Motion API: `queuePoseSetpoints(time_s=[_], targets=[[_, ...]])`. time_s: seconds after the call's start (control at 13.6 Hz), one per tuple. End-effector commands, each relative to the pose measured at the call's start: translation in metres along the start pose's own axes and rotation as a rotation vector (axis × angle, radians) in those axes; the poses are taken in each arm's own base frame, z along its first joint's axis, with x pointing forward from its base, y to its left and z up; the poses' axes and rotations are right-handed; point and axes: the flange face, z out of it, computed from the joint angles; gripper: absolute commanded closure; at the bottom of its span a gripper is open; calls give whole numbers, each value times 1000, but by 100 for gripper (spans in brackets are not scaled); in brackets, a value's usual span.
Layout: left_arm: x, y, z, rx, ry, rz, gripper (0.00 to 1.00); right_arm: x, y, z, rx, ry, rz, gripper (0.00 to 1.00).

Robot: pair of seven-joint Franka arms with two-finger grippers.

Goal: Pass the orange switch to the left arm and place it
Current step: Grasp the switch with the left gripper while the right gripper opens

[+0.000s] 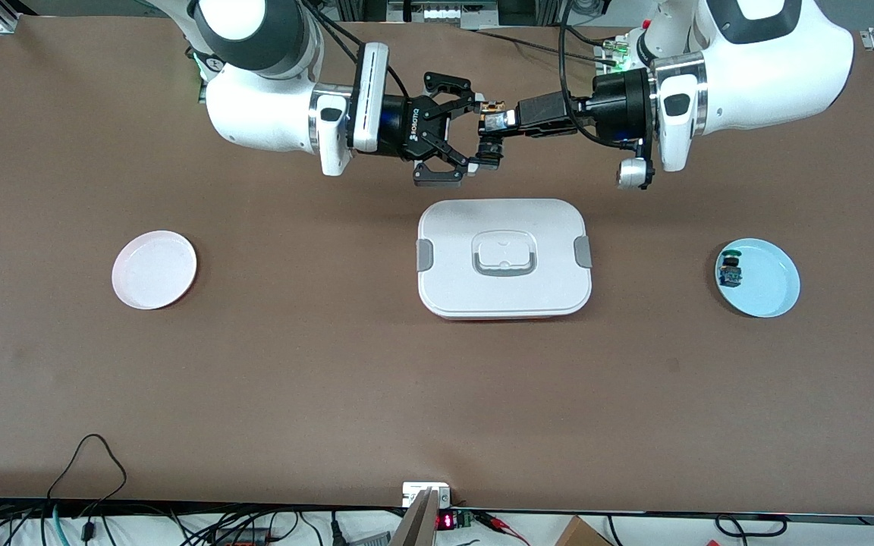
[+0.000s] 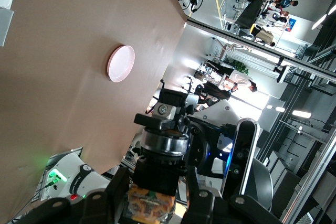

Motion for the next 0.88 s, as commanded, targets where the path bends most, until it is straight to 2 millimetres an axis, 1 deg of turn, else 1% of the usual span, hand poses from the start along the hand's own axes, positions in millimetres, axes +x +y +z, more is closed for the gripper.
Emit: queuePoseSetpoints(time_s=[0.0, 0.15, 0.22, 0.29, 0.52, 0.59, 0.66, 0.74, 0.81], targets=[[5, 2, -5, -33, 0, -3, 93, 2, -3, -1, -16, 6, -40, 83], [6, 2, -7, -34, 0, -3, 96, 2, -1, -2, -19, 5, -42, 82], [6, 2, -7, -35, 1, -4, 96, 2, -1, -2, -18, 5, -40, 62], [6, 2, -7, -35, 1, -4, 96, 0, -1, -3, -20, 5, -17, 1], [7, 1, -8, -33, 1, -7, 96, 6, -4, -6, -25, 6, 30, 0], [7, 1, -9, -31, 2, -8, 98, 6, -4, -7, -28, 4, 28, 0], [9, 1, -13, -27, -1, -7, 98, 8, -3, -10, -47, 0, 24, 0], [13, -2, -24, -25, -16, -15, 99, 7, -3, -12, -63, -8, 23, 0], [21, -7, -45, -21, -37, -26, 99, 5, -3, -15, -81, -16, 22, 0]])
